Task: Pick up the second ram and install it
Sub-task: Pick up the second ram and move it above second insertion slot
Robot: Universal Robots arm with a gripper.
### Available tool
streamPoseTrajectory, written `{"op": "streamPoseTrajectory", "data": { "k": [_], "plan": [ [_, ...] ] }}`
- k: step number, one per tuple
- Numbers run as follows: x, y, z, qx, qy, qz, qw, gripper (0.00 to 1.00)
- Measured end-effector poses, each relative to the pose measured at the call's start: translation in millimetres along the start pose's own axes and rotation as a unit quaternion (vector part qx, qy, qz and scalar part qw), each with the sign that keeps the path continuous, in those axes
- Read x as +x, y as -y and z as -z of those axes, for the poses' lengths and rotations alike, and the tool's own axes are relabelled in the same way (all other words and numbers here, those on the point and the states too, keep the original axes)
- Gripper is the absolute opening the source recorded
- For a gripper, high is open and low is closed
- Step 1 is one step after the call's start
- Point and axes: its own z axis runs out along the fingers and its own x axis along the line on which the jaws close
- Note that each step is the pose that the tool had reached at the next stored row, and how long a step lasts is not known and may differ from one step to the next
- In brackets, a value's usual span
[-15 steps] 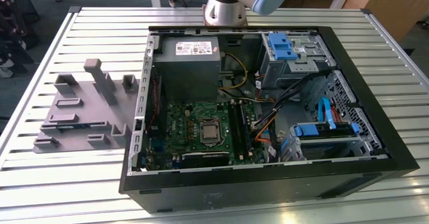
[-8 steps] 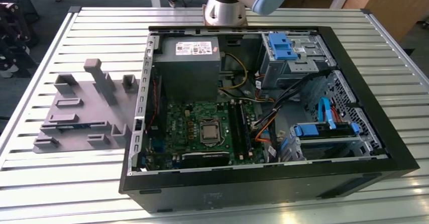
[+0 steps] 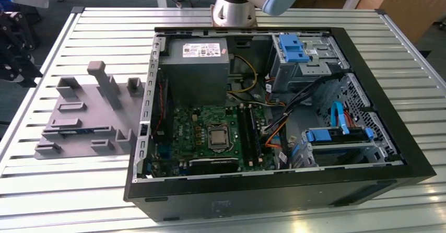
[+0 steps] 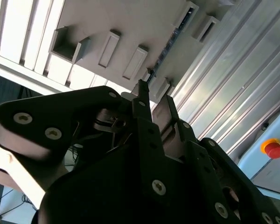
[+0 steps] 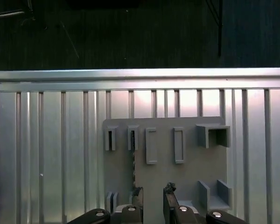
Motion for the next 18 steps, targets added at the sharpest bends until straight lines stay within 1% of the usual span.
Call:
{"op": "streamPoseTrajectory", "data": {
  "k": [3, 10, 13, 18],
  "plan": [
    [0.4, 0.0, -1.6, -0.0003, 0.0000, 0.009, 1.0000, 0.31],
    [0.6, 0.0, -2.4, 0.0000, 0.0002, 0.010, 1.0000, 0.31],
    [2.1, 0.1, -6.0, -0.0002, 0.0001, 0.012, 0.9999, 0.31],
    [5.6, 0.0, -14.8, -0.0003, 0.0002, 0.017, 0.9999, 0.31]
  ]
}}
